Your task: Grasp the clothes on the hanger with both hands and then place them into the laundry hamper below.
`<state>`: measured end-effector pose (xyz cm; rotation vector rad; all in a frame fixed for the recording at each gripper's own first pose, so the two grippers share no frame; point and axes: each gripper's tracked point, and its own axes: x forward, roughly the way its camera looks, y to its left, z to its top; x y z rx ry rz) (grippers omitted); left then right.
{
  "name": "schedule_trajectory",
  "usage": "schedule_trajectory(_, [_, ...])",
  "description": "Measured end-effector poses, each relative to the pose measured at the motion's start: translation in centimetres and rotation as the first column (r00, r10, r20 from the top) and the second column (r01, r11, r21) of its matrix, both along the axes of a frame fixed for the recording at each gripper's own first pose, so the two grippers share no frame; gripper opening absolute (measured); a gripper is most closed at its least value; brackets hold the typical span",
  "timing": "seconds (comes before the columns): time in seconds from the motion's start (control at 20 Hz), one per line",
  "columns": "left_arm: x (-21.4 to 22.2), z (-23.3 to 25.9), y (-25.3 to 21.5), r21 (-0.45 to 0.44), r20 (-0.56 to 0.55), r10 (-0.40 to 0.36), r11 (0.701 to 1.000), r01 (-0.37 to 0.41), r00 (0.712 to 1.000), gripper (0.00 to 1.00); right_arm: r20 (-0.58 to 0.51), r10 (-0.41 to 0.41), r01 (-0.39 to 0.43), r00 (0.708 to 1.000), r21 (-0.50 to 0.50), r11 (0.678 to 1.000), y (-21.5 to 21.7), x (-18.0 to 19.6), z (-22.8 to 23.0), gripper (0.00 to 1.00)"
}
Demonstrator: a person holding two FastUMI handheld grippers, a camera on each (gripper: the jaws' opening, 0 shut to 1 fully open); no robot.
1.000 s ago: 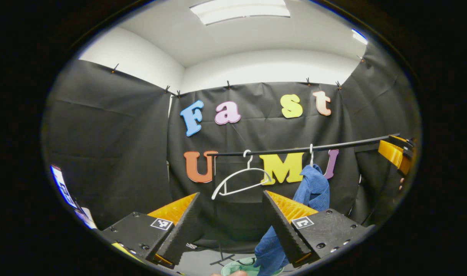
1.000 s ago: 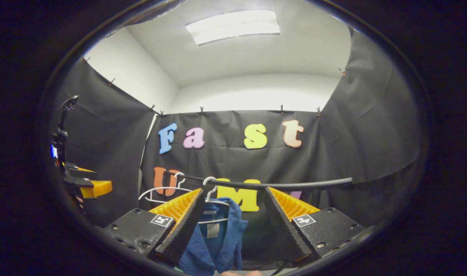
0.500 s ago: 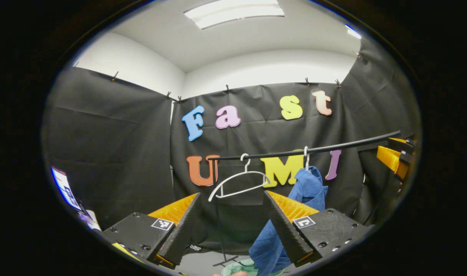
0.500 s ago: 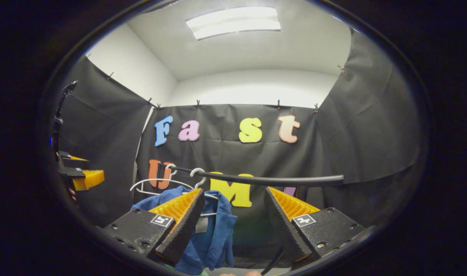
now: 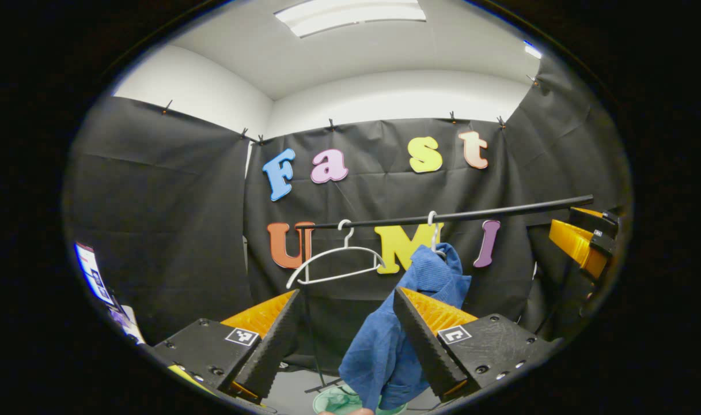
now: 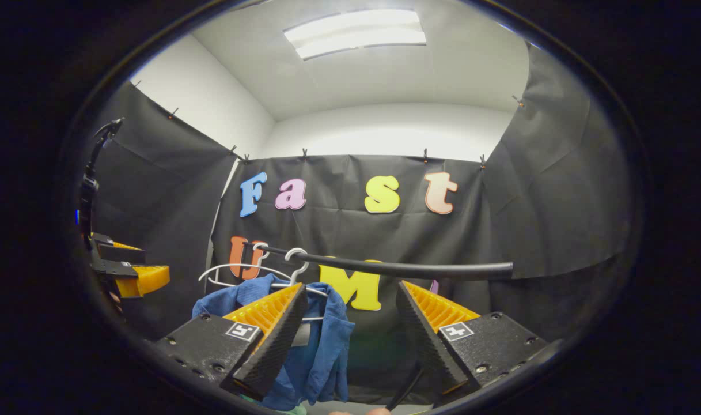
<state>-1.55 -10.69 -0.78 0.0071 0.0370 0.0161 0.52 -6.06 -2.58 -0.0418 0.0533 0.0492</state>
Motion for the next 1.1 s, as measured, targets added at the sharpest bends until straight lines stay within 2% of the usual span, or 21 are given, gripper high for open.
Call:
schedule_trajectory(0.05, [0.0,-0.1,-0.8,-0.001,-0.002,-0.008,1.000,0.008,1.000,0.99,-0.007,0.003,-0.003,1.000,0.004,1.000,-0.3,-0.2,-0.2,0.96])
schedule_trajectory(0.15, [0.6,-0.4,-3.1,-0.008,-0.010,-0.031,0.999,0.031,0.999,1.00,-0.022,0.006,-0.006,1.000,0.006,1.000,-1.2,-0.5,-0.8,1.00])
schedule_trajectory(0.3, [2.2,-2.2,-6.6,-0.021,-0.025,-0.098,0.995,0.098,0.995,1.00,-0.028,-0.020,0.020,0.999,0.000,1.000,-2.6,-1.0,-0.9,1.00])
schedule_trajectory(0.45, [3.3,-4.8,-9.5,-0.055,-0.080,-0.180,0.983,0.176,0.980,0.99,-0.029,-0.048,0.048,0.998,-0.001,0.999,-3.5,-1.6,-1.2,0.99])
schedule_trajectory(0.65, [5.5,-6.4,-12.2,-0.078,-0.111,-0.245,0.968,0.237,0.963,0.97,-0.040,-0.107,0.106,0.993,-0.020,0.994,-4.4,-2.1,-1.7,1.00])
schedule_trajectory(0.8, [7.8,-8.5,-12.8,-0.083,-0.161,-0.234,0.971,0.223,0.959,0.94,-0.048,-0.143,0.142,0.989,-0.019,0.990,-4.4,-2.0,-2.2,1.00])
schedule_trajectory(0.85, [8.8,-9.2,-12.6,-0.076,-0.175,-0.216,0.976,0.205,0.961,1.00,-0.050,-0.152,0.151,0.987,-0.021,0.988,-4.2,-1.9,-2.2,1.00])
schedule_trajectory(1.1, [13.1,-11.6,-10.8,0.029,-0.190,-0.104,0.993,0.112,0.976,0.96,-0.072,-0.175,0.173,0.982,-0.034,0.984,-2.3,-0.6,-3.5,1.00])
